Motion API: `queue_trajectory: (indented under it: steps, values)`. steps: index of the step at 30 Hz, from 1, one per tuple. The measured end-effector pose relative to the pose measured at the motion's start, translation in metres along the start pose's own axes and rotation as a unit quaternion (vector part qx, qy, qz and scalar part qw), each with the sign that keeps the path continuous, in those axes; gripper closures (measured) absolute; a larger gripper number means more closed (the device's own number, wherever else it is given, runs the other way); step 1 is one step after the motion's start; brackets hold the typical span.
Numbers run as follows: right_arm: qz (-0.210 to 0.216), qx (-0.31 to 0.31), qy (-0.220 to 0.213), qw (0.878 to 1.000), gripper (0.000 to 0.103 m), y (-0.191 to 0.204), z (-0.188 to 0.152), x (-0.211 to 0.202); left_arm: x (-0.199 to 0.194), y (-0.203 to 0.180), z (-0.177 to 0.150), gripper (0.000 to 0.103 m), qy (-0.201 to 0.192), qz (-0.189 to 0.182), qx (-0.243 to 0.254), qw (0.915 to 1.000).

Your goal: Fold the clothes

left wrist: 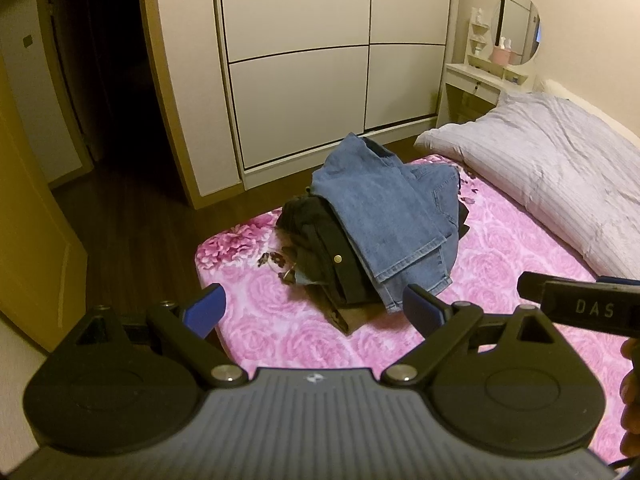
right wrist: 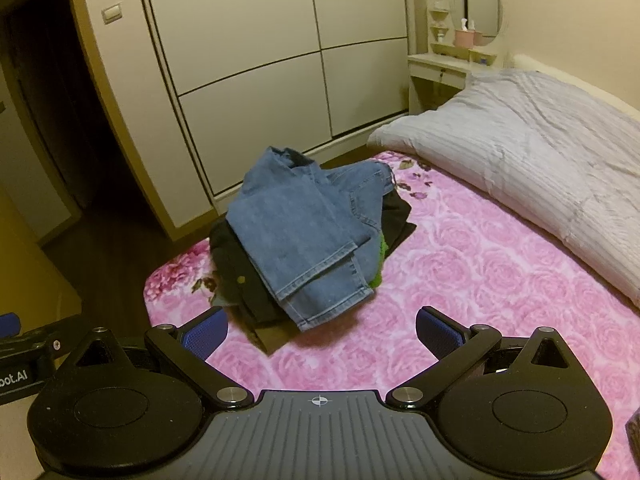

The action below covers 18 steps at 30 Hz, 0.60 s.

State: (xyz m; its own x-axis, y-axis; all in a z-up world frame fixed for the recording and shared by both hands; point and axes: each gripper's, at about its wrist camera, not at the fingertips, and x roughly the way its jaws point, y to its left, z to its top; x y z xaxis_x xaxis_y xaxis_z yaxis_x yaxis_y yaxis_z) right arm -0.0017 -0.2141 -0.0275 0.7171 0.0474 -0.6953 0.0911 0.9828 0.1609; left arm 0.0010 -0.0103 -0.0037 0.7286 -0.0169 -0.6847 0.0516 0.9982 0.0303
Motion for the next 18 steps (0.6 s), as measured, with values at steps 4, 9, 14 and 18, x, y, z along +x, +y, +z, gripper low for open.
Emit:
queue_trajectory:
  steps: [4, 9, 14, 18]
  values:
    - [-0.006, 0.004, 0.003, 1.0, 0.001, 0.002, 0.002, 0.007, 0.011, 0.005, 0.005, 0.009, 0.007, -0.006, 0.001, 1.0]
    - [-0.008, 0.009, 0.009, 1.0, 0.001, 0.007, 0.008, 0.021, 0.03, 0.011, 0.012, 0.008, 0.014, -0.017, 0.006, 0.9997]
    - [0.0, 0.025, 0.021, 0.999, 0.001, 0.007, 0.013, 0.045, 0.058, 0.018, 0.022, 0.008, 0.027, -0.025, 0.017, 0.9992]
    - [0.006, 0.05, 0.041, 0.998, 0.001, 0.006, 0.017, 0.073, 0.092, 0.024, 0.035, 0.007, 0.046, -0.033, 0.027, 0.9981]
